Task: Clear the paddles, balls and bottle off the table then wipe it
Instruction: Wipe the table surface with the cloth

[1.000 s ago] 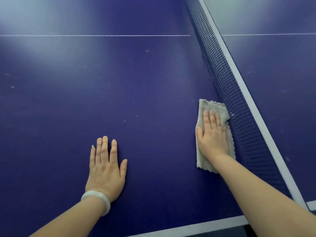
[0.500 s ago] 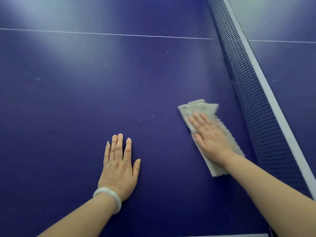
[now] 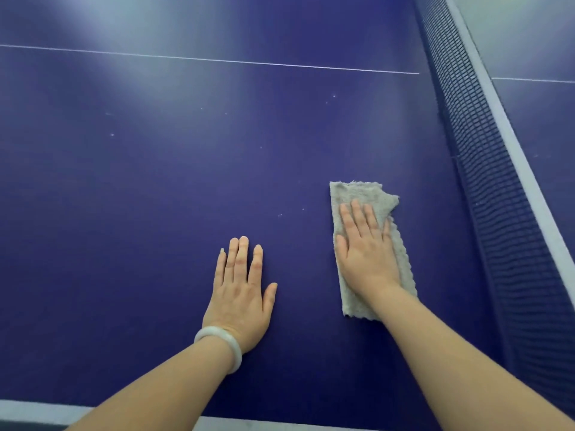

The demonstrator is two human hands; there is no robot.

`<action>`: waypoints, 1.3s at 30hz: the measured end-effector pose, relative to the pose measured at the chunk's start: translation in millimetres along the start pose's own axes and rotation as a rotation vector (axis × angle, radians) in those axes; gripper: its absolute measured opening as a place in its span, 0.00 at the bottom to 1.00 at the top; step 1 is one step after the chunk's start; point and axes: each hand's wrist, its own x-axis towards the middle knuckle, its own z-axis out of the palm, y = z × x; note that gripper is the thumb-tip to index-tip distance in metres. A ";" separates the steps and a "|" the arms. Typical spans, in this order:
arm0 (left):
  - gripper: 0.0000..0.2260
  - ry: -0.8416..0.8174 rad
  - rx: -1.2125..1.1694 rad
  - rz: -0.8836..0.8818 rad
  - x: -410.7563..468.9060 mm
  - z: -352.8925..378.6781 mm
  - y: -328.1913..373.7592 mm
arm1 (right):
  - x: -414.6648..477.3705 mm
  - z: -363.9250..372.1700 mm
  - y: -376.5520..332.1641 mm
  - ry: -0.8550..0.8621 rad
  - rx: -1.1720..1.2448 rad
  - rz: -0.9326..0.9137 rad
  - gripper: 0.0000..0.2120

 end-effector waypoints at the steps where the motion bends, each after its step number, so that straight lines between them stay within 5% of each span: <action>1: 0.33 0.001 0.004 0.000 0.1 0.4 -0.3 | -7.6 -0.2 15.4 0.001 0.014 0.051 0.28; 8: 0.32 0.001 0.015 0.010 -0.7 1.3 -0.7 | -118.0 11.8 22.7 0.036 0.102 0.392 0.30; 18: 0.30 -0.041 -0.055 0.022 -0.5 -12.1 -0.8 | -25.5 14.2 -72.1 0.056 0.028 0.252 0.31; 22: 0.22 0.106 -0.145 0.050 26.2 -23.2 -25.5 | -24.0 14.4 -72.5 0.060 0.024 0.266 0.32; 28: 0.30 0.017 -0.056 -0.252 91.5 -33.6 -88.7 | -8.1 11.5 -76.9 0.054 0.018 0.310 0.32; 35: 0.30 0.052 -0.041 -0.267 95.3 -24.2 -96.2 | 49.5 0.5 -97.5 0.044 0.034 0.419 0.29; 39: 0.30 0.048 -0.042 -0.259 95.8 -22.7 -97.7 | 85.1 -1.6 -137.5 0.006 0.022 0.148 0.28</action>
